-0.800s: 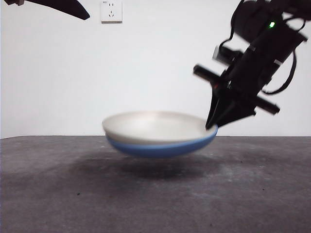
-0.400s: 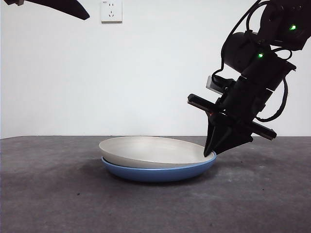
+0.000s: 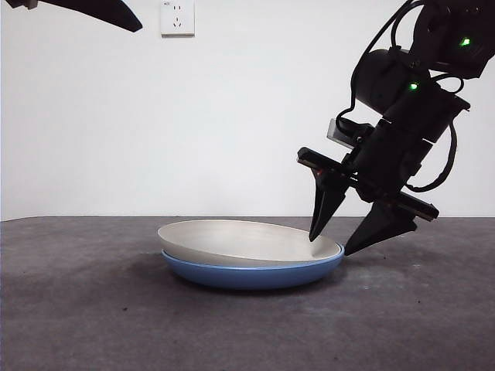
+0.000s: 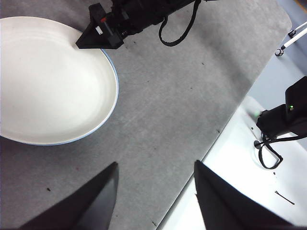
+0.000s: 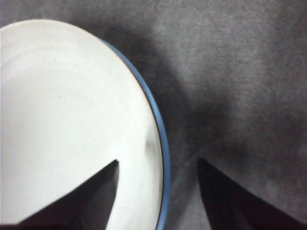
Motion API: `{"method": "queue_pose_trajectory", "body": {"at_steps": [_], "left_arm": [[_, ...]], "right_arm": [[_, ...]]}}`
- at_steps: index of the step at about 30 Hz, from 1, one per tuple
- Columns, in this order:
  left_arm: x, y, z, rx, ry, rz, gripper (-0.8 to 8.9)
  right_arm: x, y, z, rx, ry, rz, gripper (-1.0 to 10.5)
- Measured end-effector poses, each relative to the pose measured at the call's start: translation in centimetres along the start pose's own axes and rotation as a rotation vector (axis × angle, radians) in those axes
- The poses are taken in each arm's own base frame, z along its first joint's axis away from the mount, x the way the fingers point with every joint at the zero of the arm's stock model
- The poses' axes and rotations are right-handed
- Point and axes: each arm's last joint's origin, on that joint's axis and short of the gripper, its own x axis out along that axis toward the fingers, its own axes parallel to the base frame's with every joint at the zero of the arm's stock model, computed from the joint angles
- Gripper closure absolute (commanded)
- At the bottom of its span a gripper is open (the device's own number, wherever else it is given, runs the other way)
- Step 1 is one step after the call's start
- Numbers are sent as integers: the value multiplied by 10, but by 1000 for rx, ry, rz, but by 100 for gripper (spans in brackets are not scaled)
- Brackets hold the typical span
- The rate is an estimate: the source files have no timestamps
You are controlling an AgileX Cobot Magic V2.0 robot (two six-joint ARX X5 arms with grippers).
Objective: Pick up the white plate, put it on the blue plate, put it on desk
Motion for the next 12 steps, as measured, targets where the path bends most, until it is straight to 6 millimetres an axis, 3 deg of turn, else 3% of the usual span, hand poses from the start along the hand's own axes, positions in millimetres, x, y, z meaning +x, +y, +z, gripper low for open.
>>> {"method": "queue_pose_trajectory", "body": {"at_steps": [4,12], "left_arm": [[0,0,0,0,0,0,564],[0,0,0,0,0,0,564]], "right_arm": [[-16,7,4,-15,-44,16,660],[-80,28,5,-90,-131,54,660]]}}
